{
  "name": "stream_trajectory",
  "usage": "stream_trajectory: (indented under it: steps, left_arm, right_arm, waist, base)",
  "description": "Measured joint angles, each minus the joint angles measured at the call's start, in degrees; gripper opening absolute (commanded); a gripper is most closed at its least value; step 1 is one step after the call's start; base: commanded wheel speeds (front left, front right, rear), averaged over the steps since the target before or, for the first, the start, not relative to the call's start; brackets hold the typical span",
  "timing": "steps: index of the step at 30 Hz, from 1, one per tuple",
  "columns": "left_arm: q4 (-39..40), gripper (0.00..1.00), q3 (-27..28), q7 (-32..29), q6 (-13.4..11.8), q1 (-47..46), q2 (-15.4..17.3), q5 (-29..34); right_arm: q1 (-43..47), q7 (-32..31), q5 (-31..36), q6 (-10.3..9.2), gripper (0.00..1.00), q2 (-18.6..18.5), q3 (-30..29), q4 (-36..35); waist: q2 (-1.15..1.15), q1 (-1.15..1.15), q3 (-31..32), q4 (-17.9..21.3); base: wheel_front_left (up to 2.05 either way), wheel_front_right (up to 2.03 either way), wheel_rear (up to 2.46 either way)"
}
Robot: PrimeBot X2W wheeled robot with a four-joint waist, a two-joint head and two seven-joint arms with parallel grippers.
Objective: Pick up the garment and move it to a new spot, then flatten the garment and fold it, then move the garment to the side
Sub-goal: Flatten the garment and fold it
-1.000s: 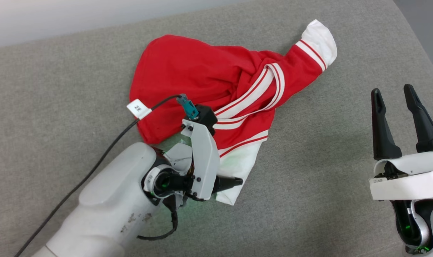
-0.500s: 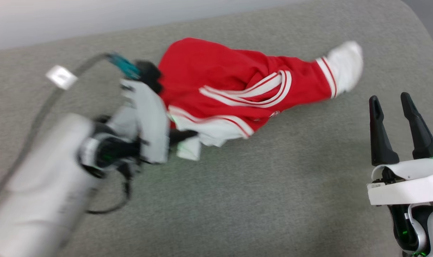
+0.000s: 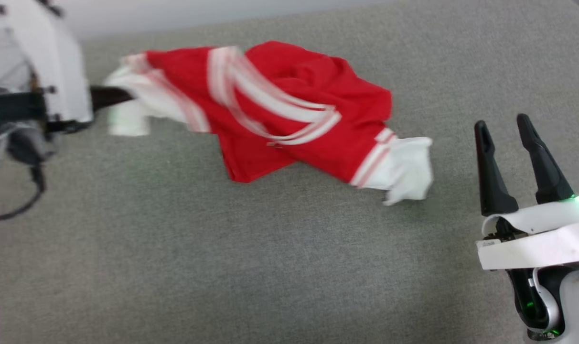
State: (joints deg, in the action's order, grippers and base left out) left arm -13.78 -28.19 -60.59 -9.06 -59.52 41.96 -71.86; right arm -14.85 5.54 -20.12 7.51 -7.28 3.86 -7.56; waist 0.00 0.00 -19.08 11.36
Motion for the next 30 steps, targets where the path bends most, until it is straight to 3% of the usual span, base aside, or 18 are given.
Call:
stream_trajectory:
  steps: [4,13,19,23,24,30]
  left_arm:
    - [-8.4,0.0,-2.7,0.1,-0.7,-0.6,2.5,5.1]
    - [-20.7,0.0,-3.7,3.5,-1.0,0.5,1.7,7.3]
    - [-24.0,0.0,-5.1,6.1,2.1,-1.3,1.3,9.6]
    - [-25.6,0.49,-6.0,9.0,5.8,-1.6,0.7,10.8]
    - [-25.8,1.0,-6.4,10.0,7.1,-1.7,0.5,11.2]
    - [-25.2,1.0,-8.3,17.5,13.8,-1.9,0.9,14.7]
  right_arm:
    - [-0.6,0.3,-0.4,0.0,1.0,0.1,0.8,0.6]
    - [-1.8,1.0,-0.4,0.0,1.0,0.5,1.4,1.0]
    - [-2.5,0.7,0.0,0.0,1.0,0.4,2.2,1.2]
    - [-2.9,0.2,0.1,0.0,1.0,-0.1,2.4,1.3]
    - [-3.0,0.0,0.2,0.0,1.0,-0.3,2.5,1.3]
    - [-3.0,-1.9,0.3,0.0,1.0,-2.6,3.6,0.8]
  waist:
    - [0.0,0.0,-1.4,1.0]
    - [0.0,0.0,-5.3,3.3]
    - [0.0,0.0,-6.6,4.0]
    - [0.0,0.0,-6.2,3.5]
    - [0.0,0.0,-5.9,3.3]
    - [0.0,0.0,-4.3,1.2]
  base:
    - [0.0,0.0,0.0]
    - [0.0,0.0,0.0]
    - [0.0,0.0,0.0]
    - [0.0,0.0,0.0]
    - [0.0,0.0,0.0]
    - [0.0,0.0,0.0]
